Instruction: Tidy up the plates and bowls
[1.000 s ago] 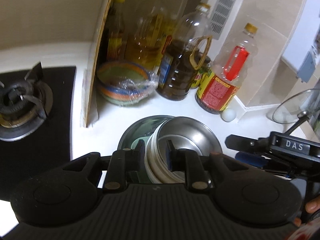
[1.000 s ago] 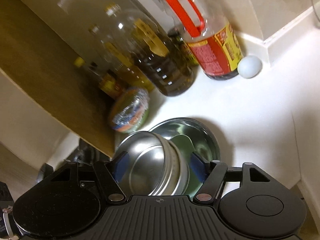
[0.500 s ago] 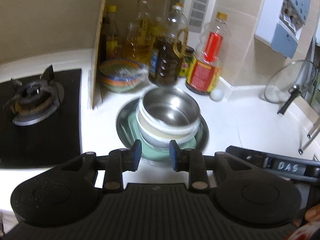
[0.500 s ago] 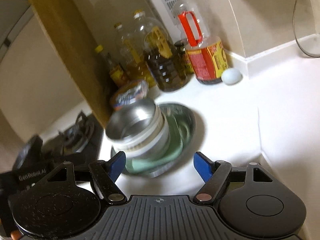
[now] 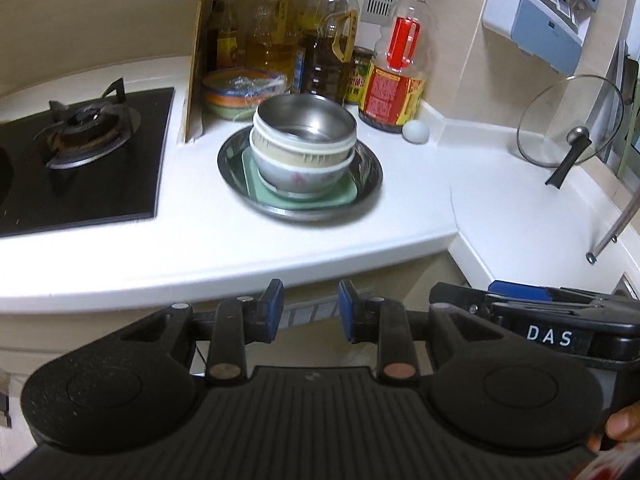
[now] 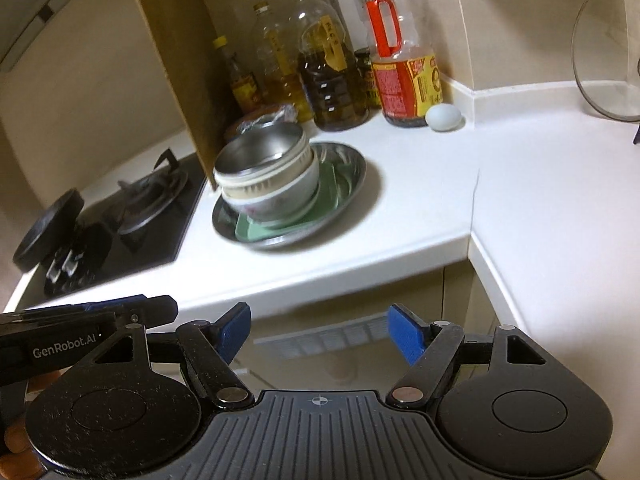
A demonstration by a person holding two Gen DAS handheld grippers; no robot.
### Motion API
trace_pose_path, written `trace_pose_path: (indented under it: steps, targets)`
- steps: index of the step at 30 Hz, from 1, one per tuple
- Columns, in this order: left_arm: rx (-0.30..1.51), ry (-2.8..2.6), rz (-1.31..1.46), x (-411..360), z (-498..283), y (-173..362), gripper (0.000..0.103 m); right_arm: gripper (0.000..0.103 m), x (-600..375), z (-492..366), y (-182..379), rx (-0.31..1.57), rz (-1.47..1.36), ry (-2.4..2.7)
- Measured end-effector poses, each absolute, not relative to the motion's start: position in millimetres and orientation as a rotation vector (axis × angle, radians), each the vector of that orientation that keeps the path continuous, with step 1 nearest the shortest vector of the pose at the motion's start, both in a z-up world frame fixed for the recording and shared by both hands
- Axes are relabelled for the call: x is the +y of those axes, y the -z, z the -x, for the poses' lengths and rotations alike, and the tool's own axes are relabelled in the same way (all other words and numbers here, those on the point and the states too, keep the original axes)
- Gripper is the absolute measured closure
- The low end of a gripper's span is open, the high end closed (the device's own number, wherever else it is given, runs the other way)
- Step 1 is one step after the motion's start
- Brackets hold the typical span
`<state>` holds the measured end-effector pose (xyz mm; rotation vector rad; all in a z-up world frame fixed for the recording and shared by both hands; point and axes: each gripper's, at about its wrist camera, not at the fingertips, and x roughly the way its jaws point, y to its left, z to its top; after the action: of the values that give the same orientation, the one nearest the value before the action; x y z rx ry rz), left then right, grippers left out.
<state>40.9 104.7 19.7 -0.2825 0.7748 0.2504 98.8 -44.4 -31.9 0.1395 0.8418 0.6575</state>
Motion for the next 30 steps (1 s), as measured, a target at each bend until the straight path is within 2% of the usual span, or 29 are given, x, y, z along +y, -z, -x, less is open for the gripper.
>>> trace_pose_path:
  steps: [13,30]
  targets:
    - [0.777,-0.268,0.266,64.7,11.3,-19.3,0.077,0.028,-65.7,-52.3,37.1,0.872,-0.095,-0.669]
    - [0.768,-0.251,0.261,46.9,31.3,-24.3,0.077,0.028,-80.4,-31.0,34.8,0.865,-0.092,-0.662]
